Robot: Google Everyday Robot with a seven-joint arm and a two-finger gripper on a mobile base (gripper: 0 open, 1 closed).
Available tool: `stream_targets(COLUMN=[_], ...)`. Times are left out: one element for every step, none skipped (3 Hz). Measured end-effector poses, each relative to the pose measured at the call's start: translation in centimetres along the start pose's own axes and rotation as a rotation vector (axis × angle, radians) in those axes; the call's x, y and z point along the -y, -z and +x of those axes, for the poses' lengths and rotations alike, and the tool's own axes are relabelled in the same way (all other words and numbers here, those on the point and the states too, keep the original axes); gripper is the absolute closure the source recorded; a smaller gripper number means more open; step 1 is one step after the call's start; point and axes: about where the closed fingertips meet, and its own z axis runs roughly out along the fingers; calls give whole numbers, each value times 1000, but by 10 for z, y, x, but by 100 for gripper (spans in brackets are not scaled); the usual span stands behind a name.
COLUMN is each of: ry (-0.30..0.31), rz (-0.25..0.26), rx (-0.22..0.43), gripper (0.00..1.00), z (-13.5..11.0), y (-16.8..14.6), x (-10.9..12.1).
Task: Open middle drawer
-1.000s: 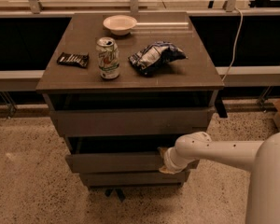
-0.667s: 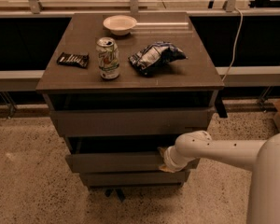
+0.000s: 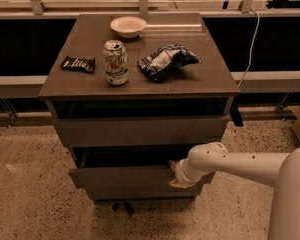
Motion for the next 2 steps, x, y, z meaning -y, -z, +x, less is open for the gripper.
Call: stream_targets(ry=[0,0], rz=[0,-1], rx=[0,0], gripper=[82,57], z=[0,0], y=[0,0], x=[0,0])
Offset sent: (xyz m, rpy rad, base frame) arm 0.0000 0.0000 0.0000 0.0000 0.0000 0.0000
